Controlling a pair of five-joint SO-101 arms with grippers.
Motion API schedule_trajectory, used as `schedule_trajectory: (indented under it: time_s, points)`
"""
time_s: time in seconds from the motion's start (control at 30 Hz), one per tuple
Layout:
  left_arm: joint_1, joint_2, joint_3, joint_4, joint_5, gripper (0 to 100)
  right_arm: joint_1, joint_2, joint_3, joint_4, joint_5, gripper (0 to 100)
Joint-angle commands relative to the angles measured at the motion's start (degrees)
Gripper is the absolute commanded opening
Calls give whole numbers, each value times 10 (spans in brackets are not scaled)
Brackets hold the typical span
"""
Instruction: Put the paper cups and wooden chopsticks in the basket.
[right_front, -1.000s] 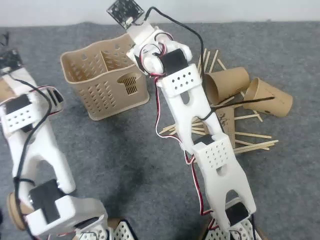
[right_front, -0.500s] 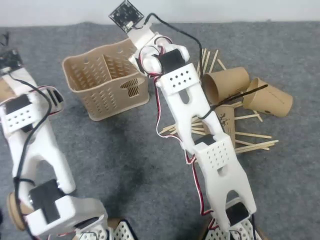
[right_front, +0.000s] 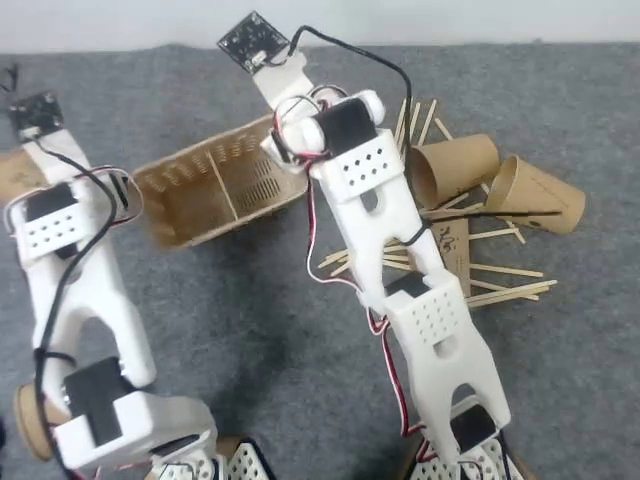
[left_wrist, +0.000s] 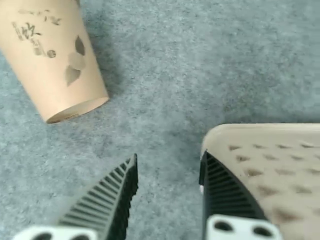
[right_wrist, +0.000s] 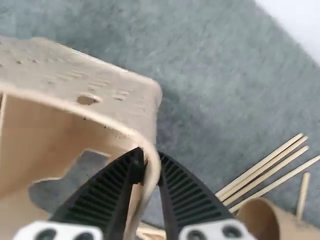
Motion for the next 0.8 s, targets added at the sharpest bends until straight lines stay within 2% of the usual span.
schedule_trajectory:
  time_s: [0.0,0.17,0.23,0.37,0.53,0.77]
  points:
    - [15,-19,1,-4,6,196,-20,-31,-53,20,-37,6]
    - [25,-20,23,-48,6,196,-63,-73,-33,18,-41,6]
    - [25,-20,26,-57,6,196,-73,-110,-10,19,-68,6]
    - [28,-25,24,-56,6,196,-36,-165,120,13,-161,6]
    - [46,-25,22,-56,6,196,7,-178,230,31,-172,7]
    - [57,-25,22,-55,6,196,15,-258,325,35,-172,6]
